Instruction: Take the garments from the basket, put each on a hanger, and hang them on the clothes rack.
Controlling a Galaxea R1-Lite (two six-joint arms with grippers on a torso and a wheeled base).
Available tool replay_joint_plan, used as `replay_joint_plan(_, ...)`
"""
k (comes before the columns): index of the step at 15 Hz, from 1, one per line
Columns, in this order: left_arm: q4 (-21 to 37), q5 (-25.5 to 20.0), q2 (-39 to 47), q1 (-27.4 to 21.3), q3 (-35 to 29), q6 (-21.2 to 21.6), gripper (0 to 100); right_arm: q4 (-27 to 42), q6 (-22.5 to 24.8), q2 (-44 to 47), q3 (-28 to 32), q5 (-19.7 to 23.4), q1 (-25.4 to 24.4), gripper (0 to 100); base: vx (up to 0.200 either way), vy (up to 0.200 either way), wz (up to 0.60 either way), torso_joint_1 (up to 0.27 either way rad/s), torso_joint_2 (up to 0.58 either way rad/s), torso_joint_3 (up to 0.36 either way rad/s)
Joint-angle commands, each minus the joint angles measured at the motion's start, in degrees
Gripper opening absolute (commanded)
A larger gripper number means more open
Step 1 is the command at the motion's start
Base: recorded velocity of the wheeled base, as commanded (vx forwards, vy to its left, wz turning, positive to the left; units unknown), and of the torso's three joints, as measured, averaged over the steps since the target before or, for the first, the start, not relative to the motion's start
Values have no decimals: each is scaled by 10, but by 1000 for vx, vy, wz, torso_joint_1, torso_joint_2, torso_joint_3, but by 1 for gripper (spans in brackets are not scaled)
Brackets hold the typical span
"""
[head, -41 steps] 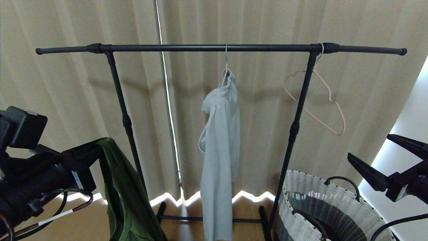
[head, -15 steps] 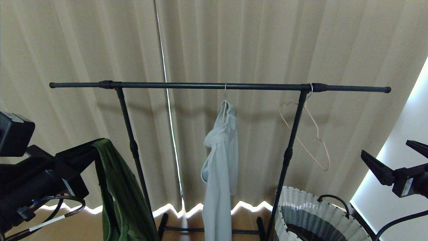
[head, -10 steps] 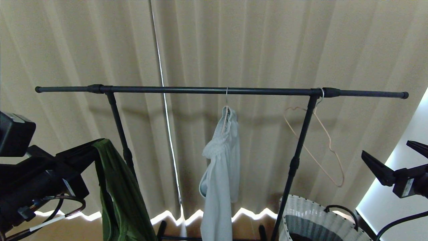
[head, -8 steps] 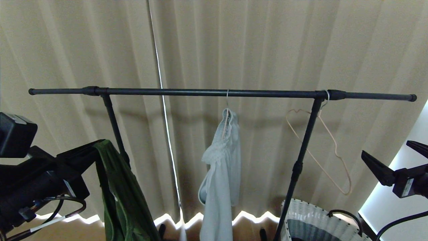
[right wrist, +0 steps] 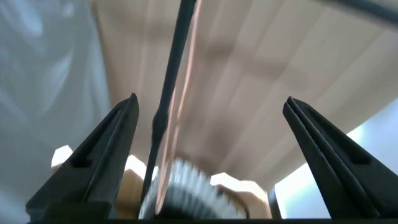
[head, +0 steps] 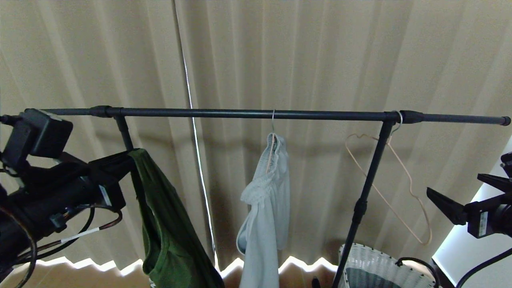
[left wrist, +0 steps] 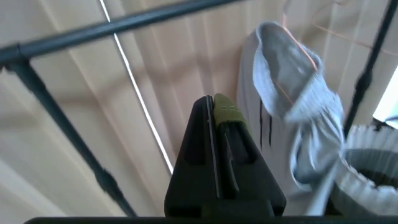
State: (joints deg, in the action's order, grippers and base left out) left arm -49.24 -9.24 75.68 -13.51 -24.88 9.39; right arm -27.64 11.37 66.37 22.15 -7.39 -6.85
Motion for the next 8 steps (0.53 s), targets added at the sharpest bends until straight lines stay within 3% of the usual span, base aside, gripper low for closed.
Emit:
replay_joint_plan(1, 0, 0, 58, 8, -26, 1, 0, 129, -4, -26, 91, 3, -3, 100, 0, 0, 0, 0, 0, 0)
replay_joint_plan(3, 0, 0, 61, 6, -24, 2, 0, 215, -28, -19, 137, 4, -3, 100, 0, 0, 0, 0, 0, 0)
replay_joint_plan(5, 0, 0, 58, 5, -13, 2, 0, 279, -104, 33, 185, 6, -4, 100, 0, 0, 0, 0, 0, 0)
replay_joint_plan(8, 0, -1, 40, 4, -6, 3, 0, 271, -118, 130, 211, 7, -3, 100, 0, 0, 0, 0, 0, 0)
